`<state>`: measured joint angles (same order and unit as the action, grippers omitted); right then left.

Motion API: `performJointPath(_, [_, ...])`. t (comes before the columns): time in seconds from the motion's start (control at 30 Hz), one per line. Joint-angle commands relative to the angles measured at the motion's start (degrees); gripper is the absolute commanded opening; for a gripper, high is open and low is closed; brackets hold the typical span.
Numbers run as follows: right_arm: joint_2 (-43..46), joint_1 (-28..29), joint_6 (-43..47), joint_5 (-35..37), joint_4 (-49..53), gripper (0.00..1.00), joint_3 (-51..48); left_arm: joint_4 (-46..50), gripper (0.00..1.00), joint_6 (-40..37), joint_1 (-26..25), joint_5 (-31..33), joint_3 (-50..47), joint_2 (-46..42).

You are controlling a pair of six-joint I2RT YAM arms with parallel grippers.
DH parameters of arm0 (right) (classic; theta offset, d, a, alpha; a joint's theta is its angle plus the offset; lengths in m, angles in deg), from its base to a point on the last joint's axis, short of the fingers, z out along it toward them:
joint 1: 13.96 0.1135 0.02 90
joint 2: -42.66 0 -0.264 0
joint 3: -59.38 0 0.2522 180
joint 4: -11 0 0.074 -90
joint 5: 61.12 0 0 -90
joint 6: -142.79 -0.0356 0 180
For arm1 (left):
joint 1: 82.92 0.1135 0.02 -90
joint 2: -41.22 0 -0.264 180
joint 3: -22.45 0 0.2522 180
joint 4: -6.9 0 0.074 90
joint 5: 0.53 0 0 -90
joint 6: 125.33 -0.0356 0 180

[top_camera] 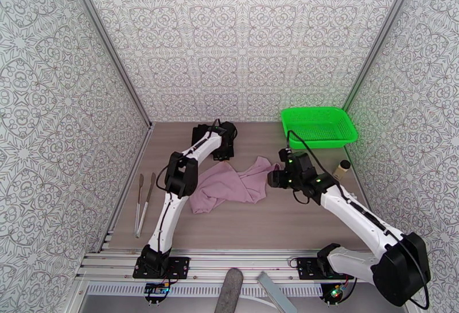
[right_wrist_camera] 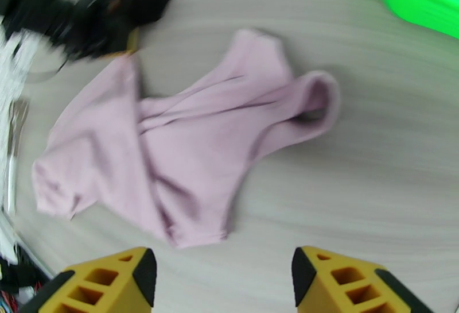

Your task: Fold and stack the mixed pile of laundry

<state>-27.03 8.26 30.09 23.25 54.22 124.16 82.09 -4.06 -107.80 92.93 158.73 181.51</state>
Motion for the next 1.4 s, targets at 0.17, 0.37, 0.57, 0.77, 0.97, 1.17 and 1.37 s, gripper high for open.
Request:
performJointPath(0.17, [-14.05, -9.23, -2.42, -4.33, -7.27, 0.59, 5.86, -0.20, 0.00, -1.82, -2.82, 4.59, -9.61, -20.60])
performJointPath(0.37, [-26.62, -10.18, -4.59, -4.85, -10.03, 0.54, 13.05, 0.29, 0.00, -2.08, -4.84, 6.44, -14.51, -31.46])
performJointPath(0.57, [-34.20, -10.18, -6.71, -4.32, -10.69, 0.55, 16.76, 0.23, 0.00, -1.19, -6.58, 8.02, -20.69, -42.07])
performJointPath(0.77, [-38.67, -10.18, -8.06, -4.72, -11.51, 0.56, 17.13, 1.32, 0.00, -0.42, -7.56, 9.45, -24.36, -50.13])
performJointPath(0.97, [-39.37, -10.11, -9.24, -5.99, -13.10, 0.59, 15.70, 1.24, 0.00, 0.38, -7.99, 9.90, -26.36, -54.21])
performJointPath(1.17, [-39.86, -10.01, -10.56, -7.58, -13.81, 0.60, 16.03, 1.41, 0.00, 0.64, -9.40, 9.94, -26.60, -55.02])
performJointPath(1.37, [-40.35, -9.52, -11.62, -7.83, -13.12, 0.59, 17.01, 1.87, 0.00, 0.64, -10.01, 10.42, -26.81, -55.73])
